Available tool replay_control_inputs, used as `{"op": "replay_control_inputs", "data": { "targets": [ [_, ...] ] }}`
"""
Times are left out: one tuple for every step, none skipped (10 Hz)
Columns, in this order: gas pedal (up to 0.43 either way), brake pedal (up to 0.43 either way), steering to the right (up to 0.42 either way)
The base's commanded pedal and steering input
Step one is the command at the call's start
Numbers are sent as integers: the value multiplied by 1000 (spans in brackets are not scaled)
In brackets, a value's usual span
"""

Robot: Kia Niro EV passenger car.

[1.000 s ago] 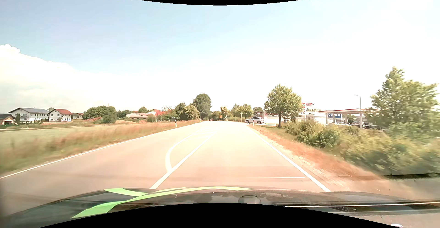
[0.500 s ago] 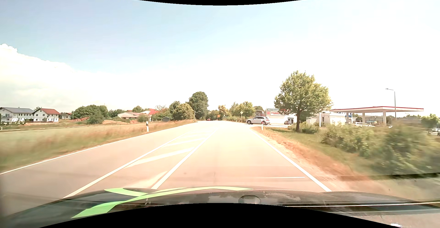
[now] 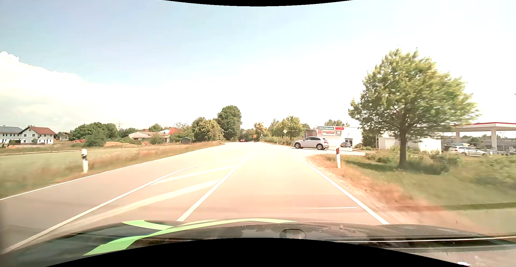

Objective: Follow the waypoints while adhering to traffic rules and regulations

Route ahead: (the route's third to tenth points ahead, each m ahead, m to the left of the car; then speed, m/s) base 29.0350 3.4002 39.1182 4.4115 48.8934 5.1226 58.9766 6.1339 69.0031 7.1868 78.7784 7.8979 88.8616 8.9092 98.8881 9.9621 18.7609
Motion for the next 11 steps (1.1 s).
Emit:
{"op": "replay_control_inputs", "data": {
  "targets": [
    [157,0,-1],
    [157,0,-1],
    [157,0,-2],
    [157,0,-3],
    [169,0,-4],
    [169,0,-7],
    [177,0,-9],
    [177,0,-11],
    [189,0,-13],
    [189,0,-14],
    [189,0,-15]
  ]
}}
